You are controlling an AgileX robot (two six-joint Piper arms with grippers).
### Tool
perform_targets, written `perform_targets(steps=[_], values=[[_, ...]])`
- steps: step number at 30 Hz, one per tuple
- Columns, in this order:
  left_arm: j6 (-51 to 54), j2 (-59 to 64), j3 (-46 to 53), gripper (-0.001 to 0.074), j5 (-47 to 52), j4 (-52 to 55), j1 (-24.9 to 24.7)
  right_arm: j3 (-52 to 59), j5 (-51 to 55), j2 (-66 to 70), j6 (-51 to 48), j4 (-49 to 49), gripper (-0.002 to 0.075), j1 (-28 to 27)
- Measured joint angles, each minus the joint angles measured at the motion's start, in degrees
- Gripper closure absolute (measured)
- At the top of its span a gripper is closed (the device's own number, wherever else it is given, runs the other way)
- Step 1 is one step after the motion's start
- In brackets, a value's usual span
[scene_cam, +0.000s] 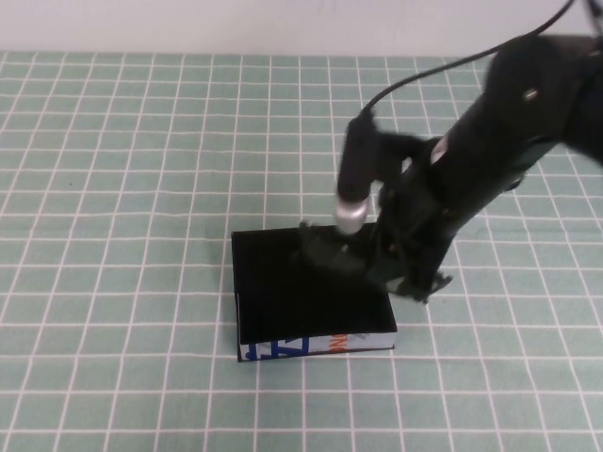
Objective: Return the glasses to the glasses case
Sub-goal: Place the glasses in the glasses case
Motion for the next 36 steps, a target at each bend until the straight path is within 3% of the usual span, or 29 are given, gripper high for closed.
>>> perform_targets(steps=[13, 36], values=[[0.0, 0.0, 0.0, 0.0737, 0.0, 0.0, 0.0, -11.19, 6.27, 9.18, 1.25, 0.0, 0.0477, 5.72], [0.92, 0.0, 0.0, 0.0737, -0.42, 0.15, 0.0, -12.28, 6.66, 12.73, 1.38, 0.74, 0.0477, 5.96]])
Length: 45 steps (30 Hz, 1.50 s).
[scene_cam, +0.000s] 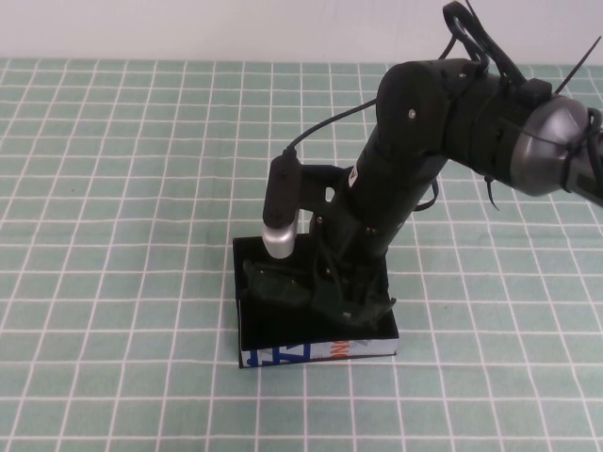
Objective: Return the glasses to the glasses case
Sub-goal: Place the glasses in the glasses case
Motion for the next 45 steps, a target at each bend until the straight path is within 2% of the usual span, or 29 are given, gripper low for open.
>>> perform_targets(steps=[7, 13, 24, 35, 45], values=[[-2.66, 0.0, 0.33, 0.0737, -7.77, -5.54, 0.0, 0.0, -1.53, 0.0, -4.12, -0.67, 0.0477, 0.0], [-3.14, 0.0, 0.33, 0.0737, -13.08, -5.75, 0.0, -0.32, -1.67, 0.9, -6.86, -2.75, 0.0477, 0.0], [-3.27, 0.0, 0.33, 0.0737, -13.58, -5.75, 0.0, -0.32, -1.32, 3.74, -7.06, -2.87, 0.0477, 0.0], [-3.27, 0.0, 0.33, 0.0737, -13.58, -5.75, 0.0, -0.32, -1.32, 3.98, -7.2, -2.87, 0.039, 0.0], [-3.27, 0.0, 0.33, 0.0737, -13.58, -5.75, 0.0, -0.32, -2.64, 4.31, -7.2, -2.57, 0.0379, 0.0]])
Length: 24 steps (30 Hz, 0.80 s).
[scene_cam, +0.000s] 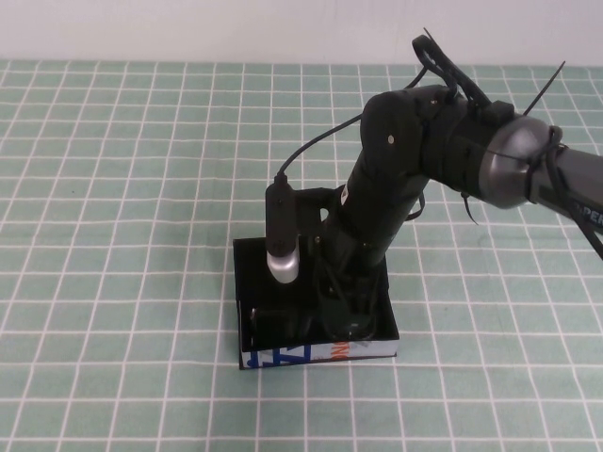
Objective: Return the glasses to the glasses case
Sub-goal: Place the glasses in the glasses case
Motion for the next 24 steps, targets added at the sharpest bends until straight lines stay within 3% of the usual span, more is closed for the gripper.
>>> perform_targets(steps=[5, 13, 16, 24], values=[[0.0, 0.0, 0.0, 0.0737, -0.18, 0.0, 0.0, 0.0, -0.12, -0.11, 0.0, 0.89, 0.0407, 0.0], [-6.25, 0.0, 0.0, 0.0737, -12.28, -2.99, 0.0, 0.0, -1.45, -6.43, 2.9, 2.34, 0.07, 0.0], [-7.84, 0.0, -1.72, 0.0737, -12.21, -3.21, 0.0, 0.0, -2.44, -10.54, 5.86, 2.34, 0.0726, 0.0], [-3.89, 2.86, -18.98, 0.0737, 3.56, -2.56, 0.0, 0.0, -5.63, -20.23, 12.92, 2.47, 0.0737, -1.09]])
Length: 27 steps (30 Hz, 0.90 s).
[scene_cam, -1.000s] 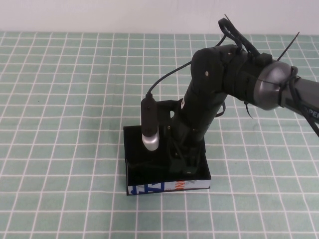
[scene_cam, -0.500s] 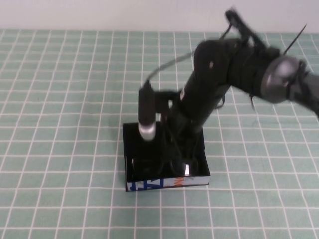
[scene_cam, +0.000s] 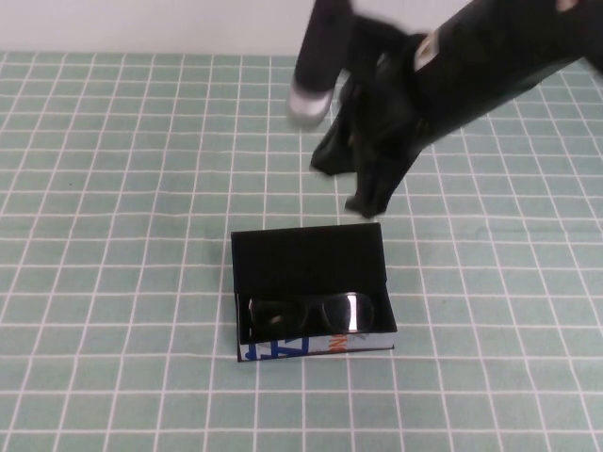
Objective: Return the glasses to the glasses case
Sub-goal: Place the glasses in the glasses case, then close the glasses case
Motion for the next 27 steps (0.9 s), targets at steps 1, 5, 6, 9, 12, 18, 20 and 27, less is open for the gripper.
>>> perform_targets(steps=[1, 5, 6, 9, 12, 18, 20, 27], values=[[1.4, 1.21, -2.16, 0.0737, 2.18, 0.0, 0.0, 0.0, -0.8, -0.68, 1.19, 0.1, 0.0737, -0.51], [12.48, 9.02, -13.16, 0.0737, 13.66, -2.45, 0.0, 0.0, -4.68, -2.97, 7.23, 0.68, 0.0737, -4.45], [16.17, 11.59, -16.12, 0.0737, 17.56, -3.84, 0.0, 0.0, -5.41, -3.29, 8.46, 1.27, 0.0737, -5.64], [25.33, 19.49, -24.21, 0.0737, 27.99, -7.5, 0.0, 0.0, -6.23, -3.53, 10.81, 4.63, 0.0737, -8.94], [28.32, 25.4, -29.56, 0.0737, 31.98, -10.06, 0.0, 0.0, -6.77, -3.41, 11.85, 8.24, 0.0737, -11.89], [29.6, 32.05, -33.1, 0.0737, 30.43, -22.36, 0.0, -0.09, -7.5, -0.79, 12.2, 15.41, 0.0737, -16.66], [32.36, 34.57, -33.1, 0.0737, 32.04, -26.65, 0.0, -0.09, -7.59, 0.89, 12.2, 16.47, 0.0737, -17.21], [45.64, 44.84, -29.74, 0.0737, 40.99, -37.58, 0.0, -0.09, -7.59, 6.75, 12.3, 21.85, 0.0737, -17.32]])
